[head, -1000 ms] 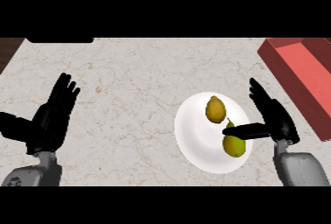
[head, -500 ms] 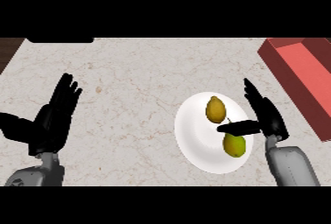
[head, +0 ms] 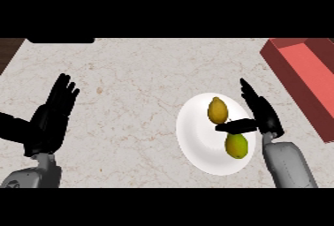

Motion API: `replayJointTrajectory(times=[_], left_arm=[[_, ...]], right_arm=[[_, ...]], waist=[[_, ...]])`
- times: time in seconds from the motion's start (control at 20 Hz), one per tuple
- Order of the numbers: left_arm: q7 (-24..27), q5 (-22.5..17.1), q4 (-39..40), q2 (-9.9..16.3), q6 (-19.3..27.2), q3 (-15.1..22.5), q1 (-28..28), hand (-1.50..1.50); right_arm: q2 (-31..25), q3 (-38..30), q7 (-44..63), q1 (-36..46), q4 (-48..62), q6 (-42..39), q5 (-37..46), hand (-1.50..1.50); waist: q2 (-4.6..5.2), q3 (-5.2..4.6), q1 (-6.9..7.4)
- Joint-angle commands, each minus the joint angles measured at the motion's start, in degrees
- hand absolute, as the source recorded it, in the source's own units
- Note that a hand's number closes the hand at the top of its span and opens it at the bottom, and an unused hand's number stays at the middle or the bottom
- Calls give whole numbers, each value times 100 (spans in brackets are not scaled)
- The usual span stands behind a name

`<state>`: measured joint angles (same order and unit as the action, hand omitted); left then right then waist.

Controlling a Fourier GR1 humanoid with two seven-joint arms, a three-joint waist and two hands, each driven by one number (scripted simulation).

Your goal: Pick the lemon from the plate and place it in the cardboard box

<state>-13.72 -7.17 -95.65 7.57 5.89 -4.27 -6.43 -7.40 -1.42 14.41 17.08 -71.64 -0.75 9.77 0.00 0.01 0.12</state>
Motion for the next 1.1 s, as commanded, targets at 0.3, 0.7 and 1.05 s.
replayJointTrajectory(times=[0.3,0.7,1.05], left_arm=[[96,-40,22,-70,-139,-165,-64,0],[74,159,8,-141,-77,-68,2,0],[-59,96,-116,-179,-76,-69,-27,0]], right_arm=[[139,-23,3,131,192,-10,122,-150],[146,-61,-787,231,1080,48,315,-150],[254,227,-1281,220,1106,471,829,150]], waist=[[-1,-1,-2],[1,0,5],[3,0,15]])
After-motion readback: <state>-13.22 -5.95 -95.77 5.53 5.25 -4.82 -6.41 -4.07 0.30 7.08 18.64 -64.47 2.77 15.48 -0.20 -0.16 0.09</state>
